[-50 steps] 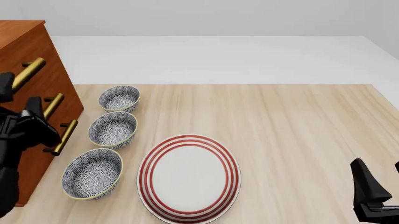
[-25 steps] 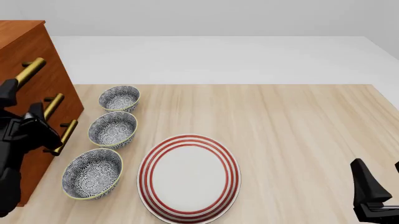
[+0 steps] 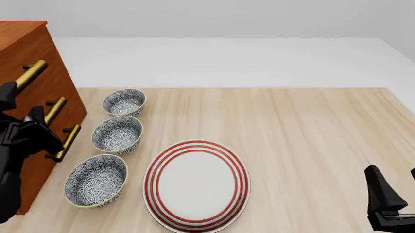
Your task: Open the top drawer of the cabinet.
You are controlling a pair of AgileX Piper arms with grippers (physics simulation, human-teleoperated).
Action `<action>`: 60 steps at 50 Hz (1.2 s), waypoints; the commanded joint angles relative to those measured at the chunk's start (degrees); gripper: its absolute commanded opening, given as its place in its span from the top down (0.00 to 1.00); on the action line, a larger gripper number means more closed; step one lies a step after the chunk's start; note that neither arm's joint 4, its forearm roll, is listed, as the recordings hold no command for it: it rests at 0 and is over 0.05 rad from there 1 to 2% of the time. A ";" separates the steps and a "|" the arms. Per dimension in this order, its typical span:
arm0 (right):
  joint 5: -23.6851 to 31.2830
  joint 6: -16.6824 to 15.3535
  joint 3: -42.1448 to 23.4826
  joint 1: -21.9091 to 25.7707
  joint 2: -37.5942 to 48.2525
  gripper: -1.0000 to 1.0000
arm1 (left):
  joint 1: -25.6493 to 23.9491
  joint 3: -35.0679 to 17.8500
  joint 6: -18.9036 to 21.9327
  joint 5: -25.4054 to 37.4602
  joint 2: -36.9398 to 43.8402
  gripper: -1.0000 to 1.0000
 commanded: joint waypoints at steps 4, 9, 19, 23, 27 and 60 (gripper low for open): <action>0.00 0.00 0.00 0.01 0.00 0.00 | 1.94 0.35 -0.46 0.01 1.37 0.00; 0.00 -0.01 0.00 0.04 0.01 0.00 | 2.28 0.50 -0.56 0.01 1.67 0.00; 0.00 -0.01 0.00 0.00 -0.01 0.00 | 3.06 0.63 -0.62 0.01 2.36 0.00; 0.00 0.00 0.00 0.00 0.00 0.00 | 3.40 0.61 -0.56 0.01 2.47 0.00; 0.00 0.00 0.00 0.00 0.00 0.00 | 3.88 0.50 -0.61 0.01 2.16 0.00; 0.00 0.00 0.00 0.01 0.00 0.00 | 6.40 -0.05 0.63 0.01 2.28 1.00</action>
